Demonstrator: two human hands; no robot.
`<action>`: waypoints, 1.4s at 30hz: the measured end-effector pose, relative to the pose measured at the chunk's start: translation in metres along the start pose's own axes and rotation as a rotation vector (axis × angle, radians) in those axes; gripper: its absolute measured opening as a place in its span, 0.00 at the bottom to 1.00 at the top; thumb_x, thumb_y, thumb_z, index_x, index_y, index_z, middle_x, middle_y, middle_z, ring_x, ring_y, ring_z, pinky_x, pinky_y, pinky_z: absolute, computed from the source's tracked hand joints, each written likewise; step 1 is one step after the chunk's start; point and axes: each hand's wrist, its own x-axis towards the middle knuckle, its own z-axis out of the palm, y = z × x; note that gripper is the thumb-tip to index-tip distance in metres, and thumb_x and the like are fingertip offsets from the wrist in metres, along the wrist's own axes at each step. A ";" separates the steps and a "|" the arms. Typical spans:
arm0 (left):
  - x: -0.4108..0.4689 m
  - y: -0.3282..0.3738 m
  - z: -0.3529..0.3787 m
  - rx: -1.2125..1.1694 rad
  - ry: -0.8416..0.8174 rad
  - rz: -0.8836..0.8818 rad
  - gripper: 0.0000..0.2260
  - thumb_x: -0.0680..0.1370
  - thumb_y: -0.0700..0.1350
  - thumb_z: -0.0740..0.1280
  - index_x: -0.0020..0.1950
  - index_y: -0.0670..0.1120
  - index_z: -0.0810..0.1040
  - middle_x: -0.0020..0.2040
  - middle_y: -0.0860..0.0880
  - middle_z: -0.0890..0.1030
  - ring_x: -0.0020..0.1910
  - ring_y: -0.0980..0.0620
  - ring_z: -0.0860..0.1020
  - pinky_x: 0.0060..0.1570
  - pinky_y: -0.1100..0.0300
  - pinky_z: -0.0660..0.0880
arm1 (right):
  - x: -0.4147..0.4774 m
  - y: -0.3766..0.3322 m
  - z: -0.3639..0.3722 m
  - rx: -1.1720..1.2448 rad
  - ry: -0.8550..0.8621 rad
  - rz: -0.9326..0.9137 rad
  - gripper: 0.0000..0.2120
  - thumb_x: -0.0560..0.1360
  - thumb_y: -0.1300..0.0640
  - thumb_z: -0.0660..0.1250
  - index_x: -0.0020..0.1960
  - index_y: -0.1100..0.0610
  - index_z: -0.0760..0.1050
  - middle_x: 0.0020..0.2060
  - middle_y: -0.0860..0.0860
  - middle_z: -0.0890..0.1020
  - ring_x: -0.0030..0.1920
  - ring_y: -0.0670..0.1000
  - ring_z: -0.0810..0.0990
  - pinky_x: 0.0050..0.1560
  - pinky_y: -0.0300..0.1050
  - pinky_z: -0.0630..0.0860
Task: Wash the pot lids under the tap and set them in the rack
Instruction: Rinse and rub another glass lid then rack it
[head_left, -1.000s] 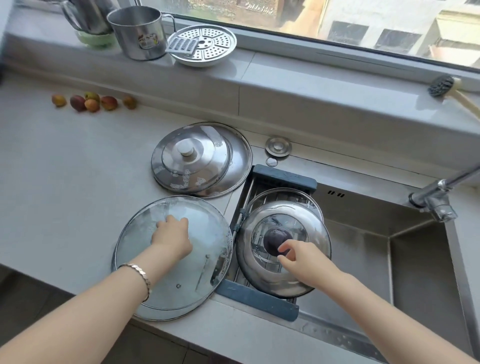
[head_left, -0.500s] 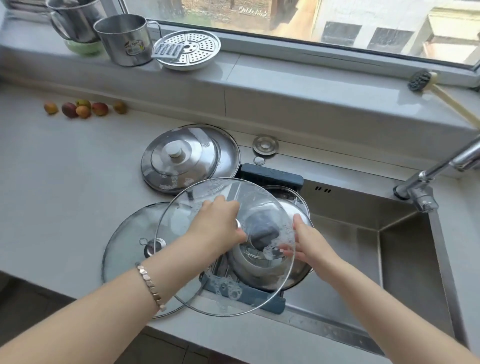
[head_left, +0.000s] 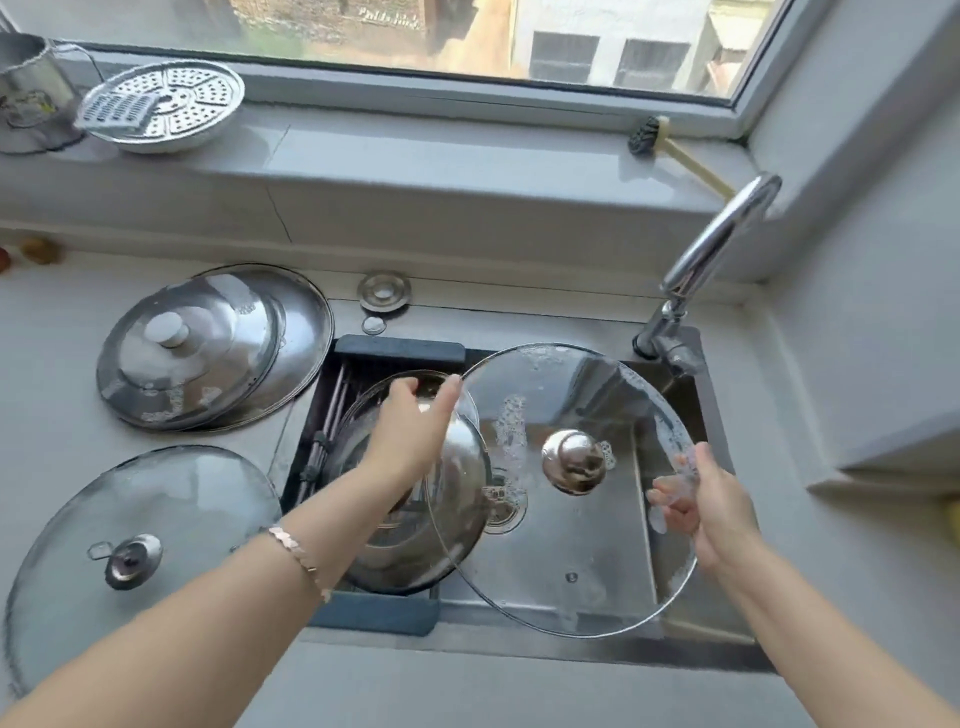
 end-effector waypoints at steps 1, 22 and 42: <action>0.001 0.004 0.006 -0.247 -0.145 -0.169 0.26 0.77 0.63 0.56 0.62 0.42 0.69 0.64 0.39 0.74 0.54 0.43 0.78 0.56 0.48 0.76 | 0.005 -0.003 -0.009 0.018 0.002 0.001 0.16 0.82 0.50 0.51 0.41 0.57 0.69 0.23 0.55 0.76 0.17 0.45 0.75 0.16 0.32 0.68; 0.014 0.043 0.078 -0.681 -0.060 -0.304 0.28 0.77 0.62 0.55 0.41 0.37 0.74 0.31 0.40 0.83 0.26 0.48 0.82 0.23 0.62 0.77 | 0.150 -0.070 0.008 -0.662 -0.103 -0.035 0.23 0.74 0.40 0.61 0.36 0.59 0.72 0.32 0.55 0.76 0.32 0.53 0.75 0.33 0.41 0.74; 0.016 0.053 0.080 -0.673 -0.081 -0.307 0.28 0.77 0.61 0.56 0.43 0.35 0.75 0.32 0.39 0.83 0.26 0.48 0.82 0.21 0.63 0.77 | 0.185 -0.045 0.002 -0.804 -0.021 -0.125 0.14 0.75 0.52 0.50 0.46 0.60 0.69 0.48 0.62 0.78 0.50 0.61 0.77 0.58 0.56 0.74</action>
